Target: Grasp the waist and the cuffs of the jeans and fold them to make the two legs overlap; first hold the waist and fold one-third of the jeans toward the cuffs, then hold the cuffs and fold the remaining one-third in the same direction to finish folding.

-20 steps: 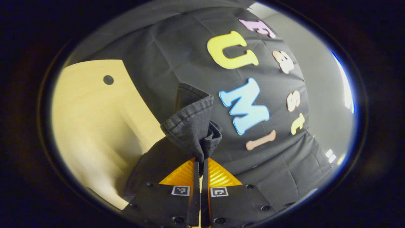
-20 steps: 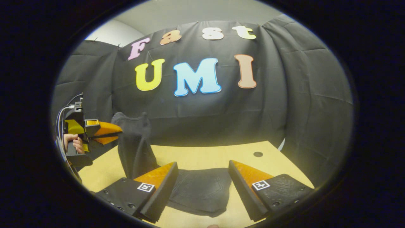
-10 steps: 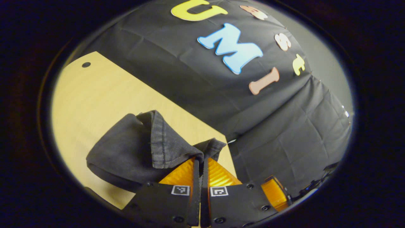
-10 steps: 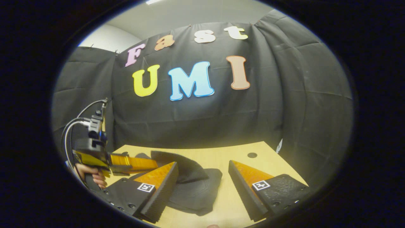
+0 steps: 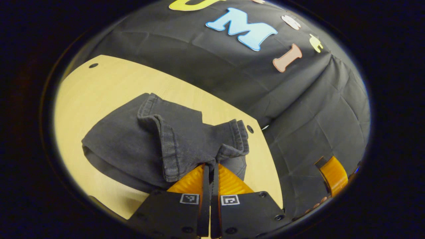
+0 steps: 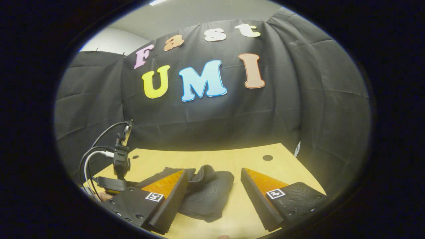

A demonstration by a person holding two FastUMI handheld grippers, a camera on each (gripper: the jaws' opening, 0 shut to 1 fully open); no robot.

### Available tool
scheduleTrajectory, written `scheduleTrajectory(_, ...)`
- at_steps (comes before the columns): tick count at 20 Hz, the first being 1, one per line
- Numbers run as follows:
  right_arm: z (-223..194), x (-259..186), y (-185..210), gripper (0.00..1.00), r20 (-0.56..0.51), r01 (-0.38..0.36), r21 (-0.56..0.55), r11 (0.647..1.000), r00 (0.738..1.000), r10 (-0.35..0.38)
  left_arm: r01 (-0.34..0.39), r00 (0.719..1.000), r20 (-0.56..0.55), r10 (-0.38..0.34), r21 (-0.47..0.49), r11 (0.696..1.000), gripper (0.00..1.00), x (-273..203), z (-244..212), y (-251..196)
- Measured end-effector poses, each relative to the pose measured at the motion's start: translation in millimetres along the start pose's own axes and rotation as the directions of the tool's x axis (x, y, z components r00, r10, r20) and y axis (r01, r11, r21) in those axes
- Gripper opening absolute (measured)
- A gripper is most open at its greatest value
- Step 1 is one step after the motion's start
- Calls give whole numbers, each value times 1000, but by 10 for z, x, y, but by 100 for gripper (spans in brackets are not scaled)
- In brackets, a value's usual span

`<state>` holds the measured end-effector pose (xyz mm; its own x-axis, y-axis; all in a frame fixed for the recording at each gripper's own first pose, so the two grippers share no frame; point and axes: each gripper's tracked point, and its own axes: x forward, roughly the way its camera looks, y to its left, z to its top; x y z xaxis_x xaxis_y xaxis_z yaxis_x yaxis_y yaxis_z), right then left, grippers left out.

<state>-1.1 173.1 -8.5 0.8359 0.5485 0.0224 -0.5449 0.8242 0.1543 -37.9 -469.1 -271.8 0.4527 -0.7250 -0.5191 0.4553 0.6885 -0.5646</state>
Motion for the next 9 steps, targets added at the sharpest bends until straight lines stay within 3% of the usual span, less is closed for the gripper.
scheduleTrajectory(4,77,-15,-18,95,29,18,1,1000,999,-18,38,999,9,-38,29,999,18,-130,44,-122)
scheduleTrajectory(5,83,-19,-29,95,34,28,-5,1000,999,-28,33,999,17,-34,51,998,36,-156,65,-140)
scheduleTrajectory(7,70,-32,-7,95,37,33,-18,999,999,-32,36,999,33,-39,89,995,36,-286,121,-219)
scheduleTrajectory(8,71,-53,-6,96,39,36,-26,999,999,-35,35,998,43,-40,103,994,54,-385,124,-227)
scheduleTrajectory(9,77,-73,-4,100,42,42,-35,999,998,-41,40,998,44,-46,119,992,61,-492,131,-263)
